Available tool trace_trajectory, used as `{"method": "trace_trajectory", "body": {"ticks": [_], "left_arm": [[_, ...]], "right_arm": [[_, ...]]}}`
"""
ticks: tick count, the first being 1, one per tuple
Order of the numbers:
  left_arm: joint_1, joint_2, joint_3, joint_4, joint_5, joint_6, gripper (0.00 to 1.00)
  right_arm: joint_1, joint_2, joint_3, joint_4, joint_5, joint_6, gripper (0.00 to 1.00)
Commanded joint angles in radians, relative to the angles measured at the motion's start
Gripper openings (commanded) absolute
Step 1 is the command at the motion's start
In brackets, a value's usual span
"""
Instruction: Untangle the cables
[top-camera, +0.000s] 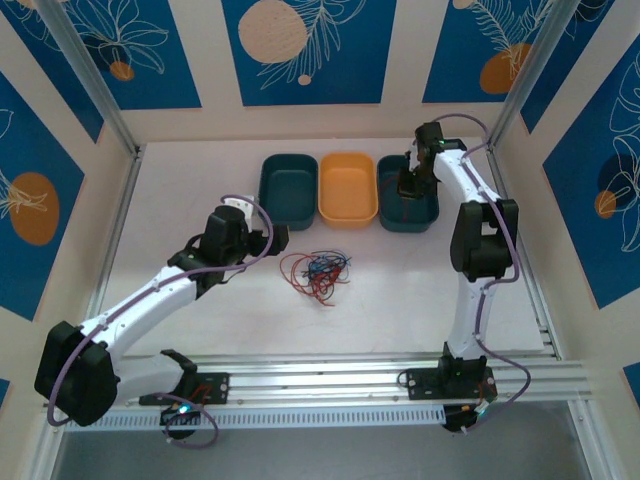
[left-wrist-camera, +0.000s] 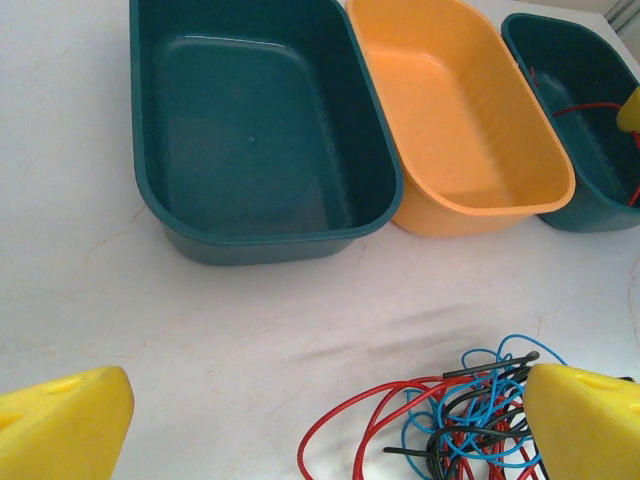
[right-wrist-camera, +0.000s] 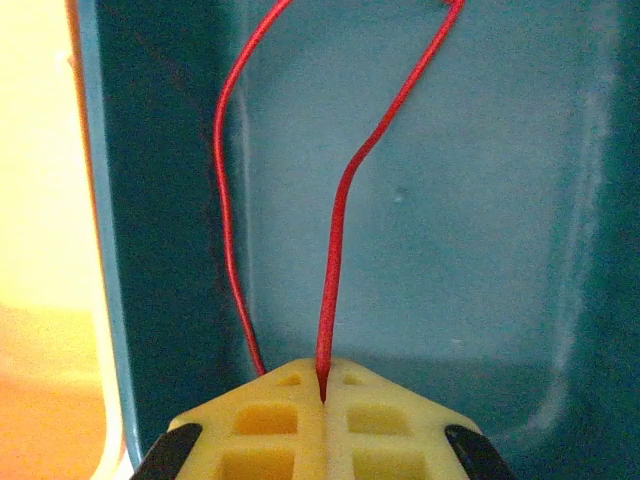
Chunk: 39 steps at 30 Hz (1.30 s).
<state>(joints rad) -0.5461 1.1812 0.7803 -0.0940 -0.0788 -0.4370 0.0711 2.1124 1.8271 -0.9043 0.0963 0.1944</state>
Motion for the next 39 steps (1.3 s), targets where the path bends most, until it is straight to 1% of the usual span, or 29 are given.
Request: {"method": "trace_trajectory", "body": {"ticks": [1,5,12,18,21,24,27,30,34,36,39], "left_arm": [[-0.001,0.005,0.003,0.008,0.019,-0.004,1.0],[-0.001,0.003,0.003,0.007,0.017,-0.006,1.0],[0.0,0.004,0.01,-0.002,0.007,-0.006,1.0],[0.0,0.001,0.022,-0.019,0.006,-0.005,1.0],[-0.001,-0.009,0.022,-0.021,0.002,-0.008,1.0],[-0.001,-0.019,0.023,-0.028,0.002,-0.008,1.0],[0.0,-0.029,0.025,-0.042,-0.003,-0.009,1.0],[0.0,-0.039,0.019,-0.042,-0.007,-0.017,1.0],[-0.001,-0.049,0.006,-0.036,-0.014,-0.033,1.0],[0.0,-0.051,0.002,-0.046,-0.029,-0.047,1.0],[0.002,-0.046,-0.003,-0.073,-0.063,-0.081,1.0]], "right_arm": [[0.002,0.044,0.041,-0.074,-0.046,-0.015,0.0],[-0.009,0.06,0.046,-0.084,-0.006,0.001,0.0],[-0.027,0.077,0.053,-0.098,-0.024,0.02,0.0],[-0.005,-0.002,0.054,-0.106,-0.002,0.01,0.31],[0.008,-0.056,0.045,-0.107,0.02,0.022,0.41],[0.028,-0.109,0.024,-0.11,0.078,0.039,0.5],[0.051,-0.159,0.0,-0.117,0.158,0.06,0.55],[0.074,-0.209,-0.024,-0.129,0.224,0.081,0.56],[0.13,-0.291,-0.067,-0.121,0.222,0.096,0.55],[0.171,-0.339,-0.108,-0.1,0.179,0.115,0.52],[0.243,-0.393,-0.188,-0.046,0.064,0.139,0.51]]}}
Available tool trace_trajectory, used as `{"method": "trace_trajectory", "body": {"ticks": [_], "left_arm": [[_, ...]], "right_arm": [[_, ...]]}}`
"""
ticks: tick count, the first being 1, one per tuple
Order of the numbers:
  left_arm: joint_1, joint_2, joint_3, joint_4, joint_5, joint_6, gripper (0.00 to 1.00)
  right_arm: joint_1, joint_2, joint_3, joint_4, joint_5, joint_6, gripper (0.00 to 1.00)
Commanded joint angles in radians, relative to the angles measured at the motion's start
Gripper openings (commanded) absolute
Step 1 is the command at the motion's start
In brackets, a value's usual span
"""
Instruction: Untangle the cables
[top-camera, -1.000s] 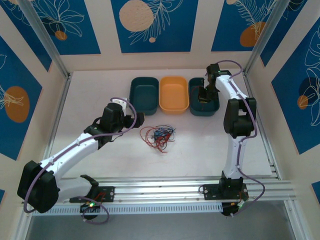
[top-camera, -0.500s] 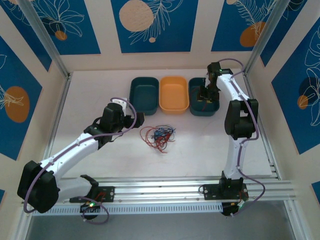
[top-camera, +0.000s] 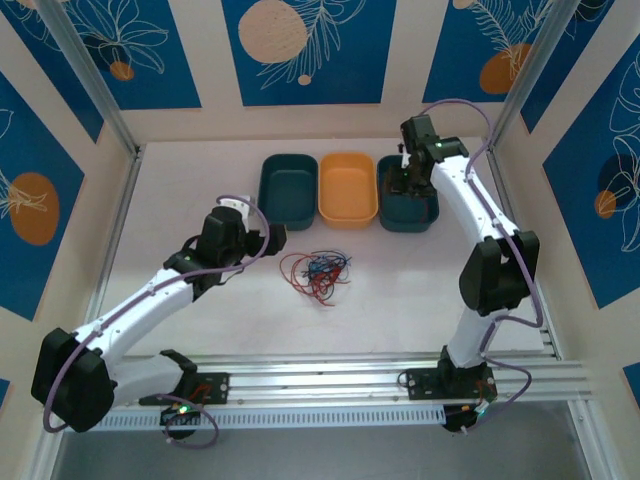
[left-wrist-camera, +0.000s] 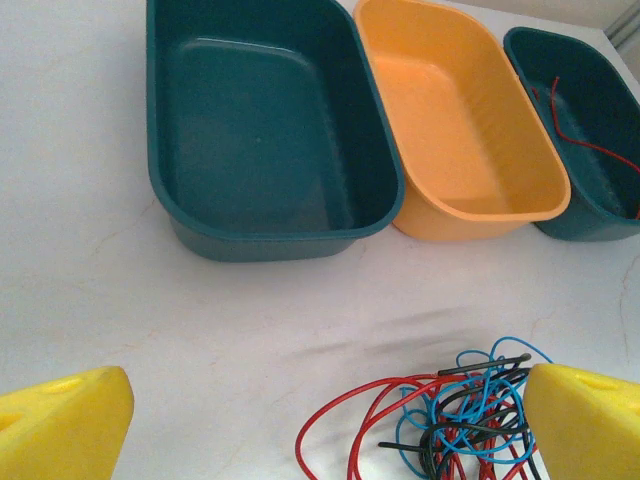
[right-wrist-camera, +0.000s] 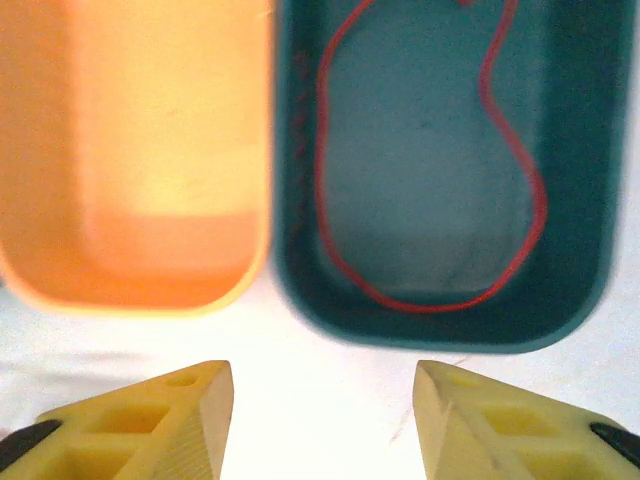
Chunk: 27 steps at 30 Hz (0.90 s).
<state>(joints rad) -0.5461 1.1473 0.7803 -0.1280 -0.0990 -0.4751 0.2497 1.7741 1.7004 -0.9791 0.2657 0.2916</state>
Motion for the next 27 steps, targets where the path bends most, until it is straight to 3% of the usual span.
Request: {"method": "trace_trajectory", "body": {"ticks": [1,6,12,19,23,27], "left_arm": [[0.003,-0.009,-0.004,-0.043,-0.045,-0.049,1.0],[0.012,0.019,-0.007,-0.069,-0.021,-0.081,1.0],[0.018,0.074,-0.025,-0.091,0.06,-0.104,0.95],[0.023,0.234,-0.007,-0.05,0.175,-0.025,0.85],[0.029,0.334,0.042,-0.037,0.199,0.035,0.71],[0.047,0.402,0.06,-0.017,0.221,0.079,0.68]], "right_arm": [[0.089,-0.061,-0.086,0.042,-0.142,0.047,0.5],[0.229,-0.017,-0.128,0.052,-0.252,0.066,0.48],[0.333,0.064,-0.122,0.055,-0.278,0.09,0.47],[0.329,0.09,-0.135,0.085,-0.29,0.136,0.48],[0.327,0.076,-0.152,0.104,-0.283,0.151,0.5],[0.323,0.059,-0.173,0.119,-0.277,0.166,0.52]]}}
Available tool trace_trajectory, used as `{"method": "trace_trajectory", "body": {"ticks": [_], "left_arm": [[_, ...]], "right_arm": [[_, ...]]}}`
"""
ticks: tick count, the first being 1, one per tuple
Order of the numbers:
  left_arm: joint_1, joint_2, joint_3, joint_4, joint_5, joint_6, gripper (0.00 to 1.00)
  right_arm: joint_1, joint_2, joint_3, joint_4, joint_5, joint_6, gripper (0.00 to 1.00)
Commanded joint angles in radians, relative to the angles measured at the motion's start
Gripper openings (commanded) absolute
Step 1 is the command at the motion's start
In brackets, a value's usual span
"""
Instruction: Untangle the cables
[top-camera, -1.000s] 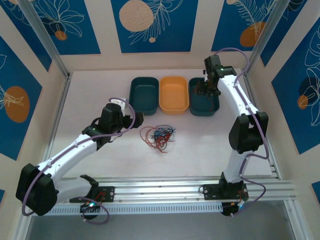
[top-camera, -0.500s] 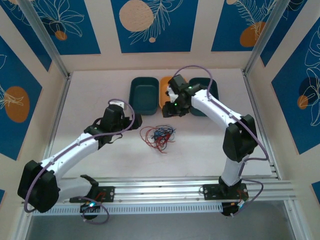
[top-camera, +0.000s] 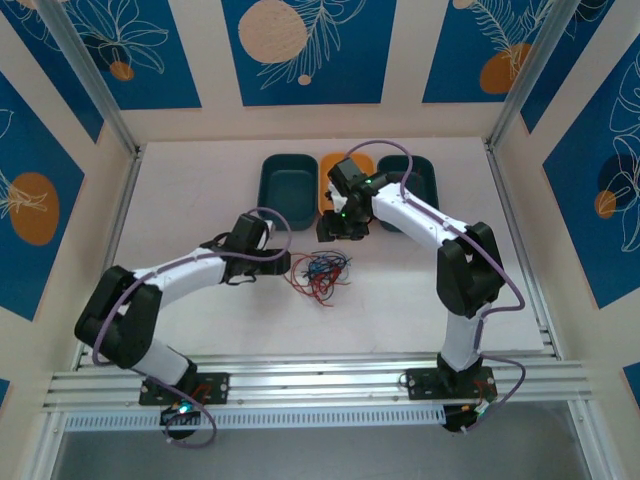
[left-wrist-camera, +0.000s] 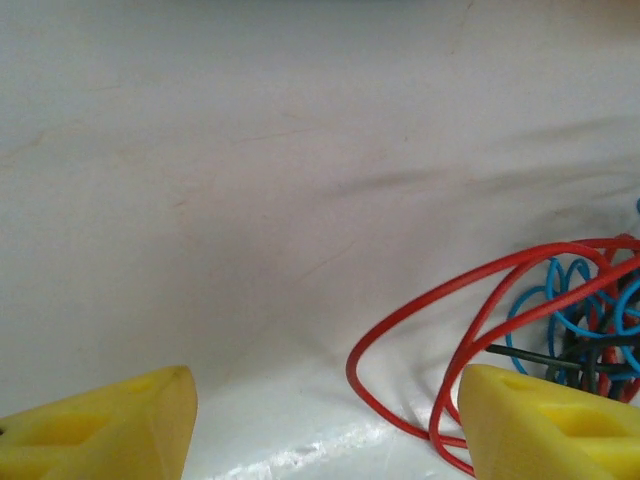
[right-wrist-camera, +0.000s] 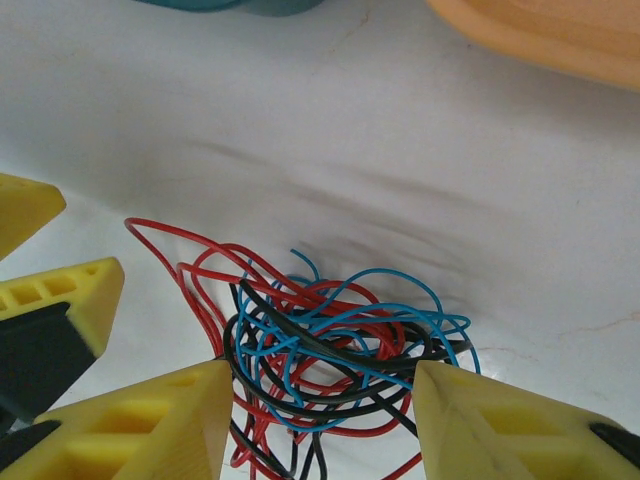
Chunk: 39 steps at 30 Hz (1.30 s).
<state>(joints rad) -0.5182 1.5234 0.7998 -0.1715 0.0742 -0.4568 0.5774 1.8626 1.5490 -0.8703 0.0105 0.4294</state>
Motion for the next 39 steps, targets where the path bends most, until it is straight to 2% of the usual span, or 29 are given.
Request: {"method": "trace_trajectory", "body": {"ticks": [1,6,10,16,18,19,20,28,33,39], "left_arm": [[0.022,0.038,0.044,0.033,0.064,0.069,0.68],[0.023,0.097,0.065,0.048,0.116,0.098,0.67],[0.023,0.141,0.081,0.064,0.113,0.101,0.62],[0.023,0.174,0.084,0.109,0.14,0.097,0.35],[0.023,0.175,0.091,0.105,0.148,0.108,0.12],[0.022,0.171,0.098,0.091,0.149,0.113,0.04],[0.021,0.162,0.105,0.075,0.148,0.119,0.0],[0.015,-0.092,0.108,-0.03,0.078,0.197,0.0],[0.014,-0.251,0.106,-0.047,0.135,0.254,0.0],[0.012,-0.348,0.124,-0.074,0.175,0.306,0.0]], "right_arm": [[-0.008,-0.034,-0.026,0.012,-0.021,0.032,0.52],[-0.014,-0.043,-0.033,0.024,-0.015,0.051,0.52],[-0.022,-0.048,-0.028,0.034,-0.005,0.068,0.53],[-0.035,-0.077,-0.036,0.066,-0.01,0.087,0.52],[-0.04,-0.091,-0.046,0.086,-0.021,0.094,0.52],[-0.042,-0.096,-0.052,0.098,-0.028,0.095,0.52],[-0.044,-0.104,-0.06,0.11,-0.035,0.095,0.52],[-0.044,-0.173,-0.159,0.255,-0.104,0.086,0.52],[-0.03,-0.236,-0.247,0.417,-0.198,0.041,0.52],[0.003,-0.319,-0.311,0.549,-0.245,-0.056,0.55]]}}
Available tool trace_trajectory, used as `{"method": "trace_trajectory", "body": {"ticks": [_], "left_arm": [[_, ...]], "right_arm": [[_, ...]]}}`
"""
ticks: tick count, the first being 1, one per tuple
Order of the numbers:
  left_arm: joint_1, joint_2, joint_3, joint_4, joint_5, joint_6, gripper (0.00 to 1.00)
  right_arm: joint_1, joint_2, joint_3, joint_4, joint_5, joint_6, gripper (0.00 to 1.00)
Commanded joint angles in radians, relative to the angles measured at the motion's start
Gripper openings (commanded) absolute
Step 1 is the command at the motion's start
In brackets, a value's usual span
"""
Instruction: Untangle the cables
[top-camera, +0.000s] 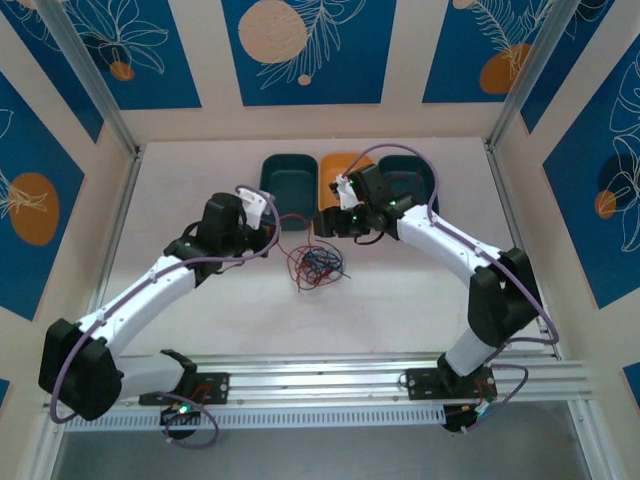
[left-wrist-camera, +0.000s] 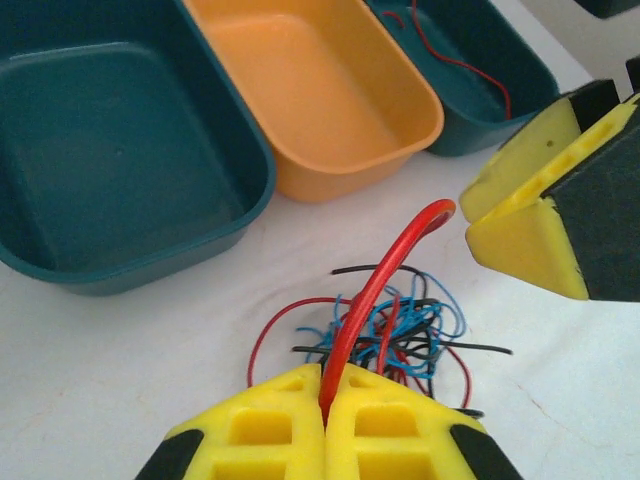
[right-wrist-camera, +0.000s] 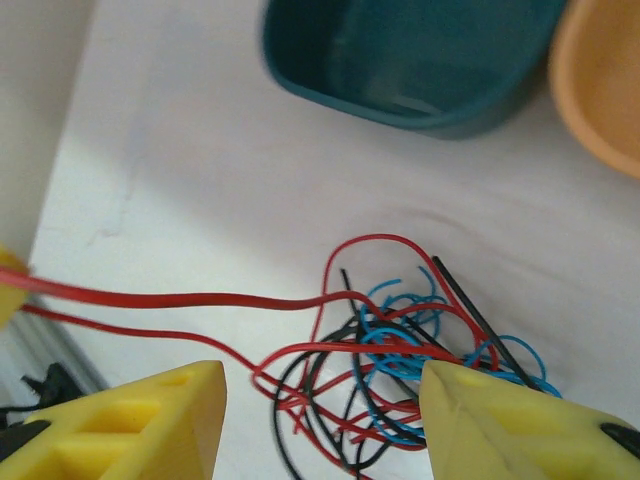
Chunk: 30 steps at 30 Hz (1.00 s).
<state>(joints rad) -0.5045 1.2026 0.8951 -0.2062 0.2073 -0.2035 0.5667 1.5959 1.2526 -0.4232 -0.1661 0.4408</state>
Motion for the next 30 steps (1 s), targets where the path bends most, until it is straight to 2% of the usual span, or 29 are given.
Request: {"method": "trace_trajectory", "body": {"ticks": [1,8,14,23,30], "left_arm": [[-0.002,-0.039,0.031,-0.042,0.053,0.067,0.0],[-0.002,-0.057,0.064,-0.065,0.105,0.118,0.0],[-0.002,-0.057,0.064,-0.046,0.156,0.149,0.0],[-0.001,-0.066,0.081,-0.08,0.203,0.207,0.0],[-0.002,-0.074,0.131,-0.133,0.299,0.293,0.0]], "right_arm": [[0.016,-0.063,-0.024,0.115,-0.078,-0.083,0.55],[0.059,-0.133,-0.071,0.186,-0.118,-0.198,0.54],[0.117,-0.136,-0.056,0.173,-0.054,-0.31,0.55],[0.123,-0.156,-0.035,0.139,0.063,-0.391,0.59],[0.123,-0.251,-0.067,0.111,0.053,-0.479,0.62]]}}
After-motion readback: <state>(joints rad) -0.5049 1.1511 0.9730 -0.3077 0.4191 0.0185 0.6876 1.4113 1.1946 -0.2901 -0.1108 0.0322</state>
